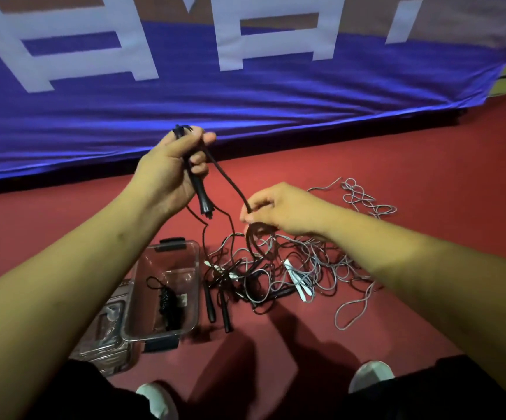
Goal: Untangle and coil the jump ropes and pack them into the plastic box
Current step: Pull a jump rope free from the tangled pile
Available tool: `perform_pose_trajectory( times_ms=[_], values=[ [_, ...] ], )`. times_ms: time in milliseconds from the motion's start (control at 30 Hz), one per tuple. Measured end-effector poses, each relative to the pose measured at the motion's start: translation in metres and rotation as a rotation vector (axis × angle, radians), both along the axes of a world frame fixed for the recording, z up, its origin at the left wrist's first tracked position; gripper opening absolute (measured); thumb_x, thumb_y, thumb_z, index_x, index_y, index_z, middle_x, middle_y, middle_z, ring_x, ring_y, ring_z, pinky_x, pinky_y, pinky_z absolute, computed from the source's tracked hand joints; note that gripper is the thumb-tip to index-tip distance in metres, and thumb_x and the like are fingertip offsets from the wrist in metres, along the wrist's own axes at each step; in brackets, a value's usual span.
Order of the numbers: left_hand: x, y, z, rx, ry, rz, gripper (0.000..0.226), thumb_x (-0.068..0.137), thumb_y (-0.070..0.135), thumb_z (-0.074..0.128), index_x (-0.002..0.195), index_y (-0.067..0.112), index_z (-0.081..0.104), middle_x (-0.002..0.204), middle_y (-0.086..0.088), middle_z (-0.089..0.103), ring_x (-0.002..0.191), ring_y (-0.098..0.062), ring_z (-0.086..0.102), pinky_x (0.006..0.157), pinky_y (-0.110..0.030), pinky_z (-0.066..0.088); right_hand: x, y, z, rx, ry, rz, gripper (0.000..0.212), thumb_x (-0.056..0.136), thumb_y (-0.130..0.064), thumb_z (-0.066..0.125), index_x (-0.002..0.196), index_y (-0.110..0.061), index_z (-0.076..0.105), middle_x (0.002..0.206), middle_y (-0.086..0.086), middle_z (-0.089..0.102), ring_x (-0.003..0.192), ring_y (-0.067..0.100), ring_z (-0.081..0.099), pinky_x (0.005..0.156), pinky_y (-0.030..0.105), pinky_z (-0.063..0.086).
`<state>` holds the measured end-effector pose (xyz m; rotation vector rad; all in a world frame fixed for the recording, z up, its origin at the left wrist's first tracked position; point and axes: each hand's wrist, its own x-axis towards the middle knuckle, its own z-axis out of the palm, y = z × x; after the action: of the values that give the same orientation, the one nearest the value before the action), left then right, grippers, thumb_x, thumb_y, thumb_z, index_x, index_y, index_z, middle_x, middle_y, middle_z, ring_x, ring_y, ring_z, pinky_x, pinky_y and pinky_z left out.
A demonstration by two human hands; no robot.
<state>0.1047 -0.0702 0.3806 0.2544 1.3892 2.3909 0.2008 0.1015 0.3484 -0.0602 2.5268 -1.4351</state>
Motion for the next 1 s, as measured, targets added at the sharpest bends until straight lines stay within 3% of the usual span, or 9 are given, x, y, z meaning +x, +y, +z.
perform_pose_trajectory(
  times_ms=[100, 167, 267, 433, 533, 633, 767, 900, 1000],
  values=[
    [-0.006, -0.006, 0.0, -0.027, 0.004, 0.055, 0.011, 0.101, 0.014, 0.049, 0.09, 0.016, 0.051, 0.082, -0.001, 0.068, 0.048, -0.003, 0.038, 0.045, -0.012, 0.031, 0.002, -0.006, 0.003, 0.011, 0.03, -0.032, 0.013, 0.094, -0.016, 0.062, 0.083, -0.01, 0.065, 0.066, 0.001, 0.063, 0.052, 0.003, 0.056, 0.056, 0.015, 0.048],
    [-0.003, -0.007, -0.005, -0.156, -0.004, -0.007, 0.014, 0.097, 0.03, 0.054, 0.1, 0.016, 0.054, 0.09, -0.007, 0.069, 0.048, -0.003, 0.039, 0.045, -0.012, 0.031, -0.001, -0.007, 0.011, -0.324, 0.011, -0.18, 0.013, 0.097, -0.011, 0.054, 0.085, -0.009, 0.057, 0.07, 0.011, 0.062, 0.052, 0.012, 0.063, 0.053, 0.024, 0.055],
    [0.015, -0.003, -0.017, -0.364, -0.033, -0.234, 0.045, 0.081, 0.049, 0.059, 0.108, 0.013, 0.059, 0.093, -0.01, 0.068, 0.05, -0.005, 0.042, 0.044, -0.014, 0.032, -0.007, -0.002, 0.029, -0.686, 0.043, -0.286, 0.016, 0.099, -0.014, 0.051, 0.084, -0.009, 0.052, 0.07, 0.017, 0.061, 0.049, 0.018, 0.063, 0.047, 0.027, 0.054],
    [0.044, 0.007, -0.034, -0.699, 0.19, -0.691, 0.02, 0.086, 0.016, 0.068, 0.104, 0.01, 0.067, 0.092, -0.008, 0.074, 0.051, -0.008, 0.035, 0.043, -0.017, 0.027, -0.017, 0.013, 0.048, -0.926, 0.053, -0.456, 0.02, 0.098, -0.022, 0.052, 0.08, -0.014, 0.052, 0.053, 0.002, 0.055, 0.039, 0.012, 0.05, 0.041, 0.02, 0.043],
    [0.04, 0.007, -0.033, -0.69, 0.176, -0.662, 0.007, 0.088, 0.011, 0.064, 0.092, 0.007, 0.067, 0.072, -0.002, 0.068, 0.047, -0.007, 0.036, 0.042, -0.018, 0.025, -0.02, 0.029, 0.056, -1.064, 0.07, -0.618, 0.024, 0.096, -0.026, 0.055, 0.075, -0.015, 0.053, 0.052, -0.001, 0.049, 0.041, 0.01, 0.042, 0.042, 0.019, 0.038],
    [0.035, 0.008, -0.02, -0.412, 0.064, -0.495, 0.01, 0.083, 0.012, 0.06, 0.089, 0.004, 0.06, 0.069, -0.005, 0.064, 0.046, -0.004, 0.035, 0.039, -0.014, 0.023, -0.017, 0.037, 0.048, -1.0, 0.047, -0.584, 0.028, 0.093, -0.043, 0.055, 0.089, -0.015, 0.058, 0.073, 0.002, 0.061, 0.062, 0.015, 0.06, 0.061, 0.026, 0.05],
    [0.032, 0.014, 0.0, -0.117, -0.006, -0.354, 0.006, 0.084, 0.013, 0.054, 0.087, 0.008, 0.056, 0.069, -0.001, 0.062, 0.043, -0.001, 0.035, 0.037, -0.01, 0.024, -0.004, 0.025, 0.017, -0.789, -0.237, -0.155, 0.06, 0.081, -0.056, 0.054, 0.12, -0.01, 0.056, 0.113, 0.009, 0.067, 0.106, 0.027, 0.065, 0.097, 0.043, 0.047],
    [0.02, 0.011, 0.0, -0.138, -0.005, -0.247, 0.007, 0.094, 0.013, 0.051, 0.091, 0.009, 0.056, 0.071, 0.0, 0.064, 0.044, 0.0, 0.034, 0.039, -0.01, 0.026, 0.006, 0.0, 0.0, -0.55, -0.228, 0.088, 0.013, 0.09, -0.025, 0.062, 0.094, -0.013, 0.064, 0.093, 0.006, 0.065, 0.09, 0.027, 0.057, 0.085, 0.038, 0.041],
    [0.011, 0.01, -0.004, -0.148, -0.005, -0.147, 0.012, 0.1, 0.013, 0.048, 0.092, 0.01, 0.056, 0.074, 0.0, 0.067, 0.045, -0.002, 0.034, 0.041, -0.011, 0.027, 0.002, -0.005, -0.004, -0.398, -0.105, 0.029, 0.017, 0.098, -0.015, 0.052, 0.083, -0.013, 0.06, 0.08, 0.008, 0.062, 0.082, 0.023, 0.058, 0.081, 0.041, 0.042]
  ],
)
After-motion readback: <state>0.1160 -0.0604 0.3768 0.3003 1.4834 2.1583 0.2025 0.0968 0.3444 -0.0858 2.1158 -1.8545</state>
